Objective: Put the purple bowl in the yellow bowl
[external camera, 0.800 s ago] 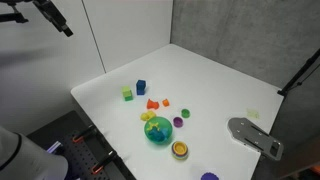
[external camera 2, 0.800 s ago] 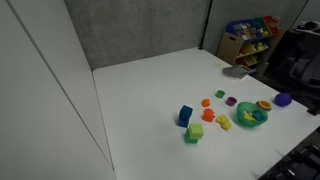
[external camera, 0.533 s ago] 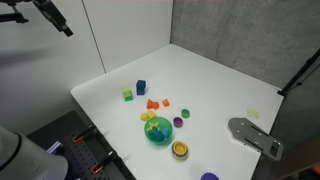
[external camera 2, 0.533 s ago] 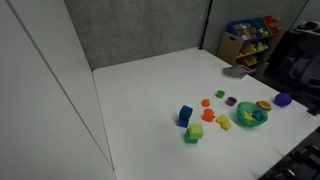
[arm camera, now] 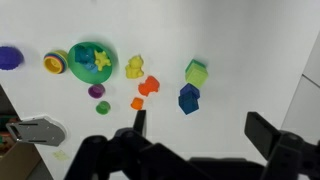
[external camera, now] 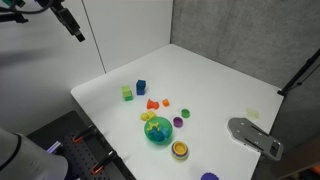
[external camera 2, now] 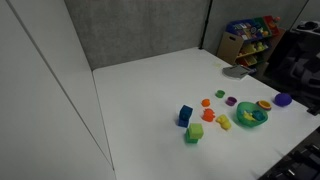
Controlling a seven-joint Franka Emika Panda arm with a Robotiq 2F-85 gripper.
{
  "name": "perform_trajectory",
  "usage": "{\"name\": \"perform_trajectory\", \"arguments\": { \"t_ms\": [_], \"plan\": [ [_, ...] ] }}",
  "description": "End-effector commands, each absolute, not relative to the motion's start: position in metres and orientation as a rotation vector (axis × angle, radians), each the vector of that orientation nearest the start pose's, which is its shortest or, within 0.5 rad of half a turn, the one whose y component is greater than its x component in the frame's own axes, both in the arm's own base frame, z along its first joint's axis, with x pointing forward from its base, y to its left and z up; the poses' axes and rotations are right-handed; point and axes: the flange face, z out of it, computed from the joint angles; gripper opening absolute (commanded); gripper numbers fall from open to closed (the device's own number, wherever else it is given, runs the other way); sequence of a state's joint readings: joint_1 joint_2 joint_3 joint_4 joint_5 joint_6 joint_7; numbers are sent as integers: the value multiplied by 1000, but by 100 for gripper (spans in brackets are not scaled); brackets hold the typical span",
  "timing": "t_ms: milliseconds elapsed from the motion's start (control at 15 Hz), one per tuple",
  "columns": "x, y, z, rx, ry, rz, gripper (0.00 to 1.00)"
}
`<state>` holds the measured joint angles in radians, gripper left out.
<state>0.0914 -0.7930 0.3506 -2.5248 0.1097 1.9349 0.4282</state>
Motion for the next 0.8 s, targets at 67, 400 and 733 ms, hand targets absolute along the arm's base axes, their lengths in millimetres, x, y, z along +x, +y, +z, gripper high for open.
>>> {"name": "perform_trajectory", "arguments": {
  "t_ms": [67, 400, 733],
  "plan": [
    [343, 130, 498, -3132, 281, -289, 100],
    [384, 82, 446, -3072, 432, -234, 100],
    [420, 44, 396, -3028, 501, -176, 100]
  ]
}}
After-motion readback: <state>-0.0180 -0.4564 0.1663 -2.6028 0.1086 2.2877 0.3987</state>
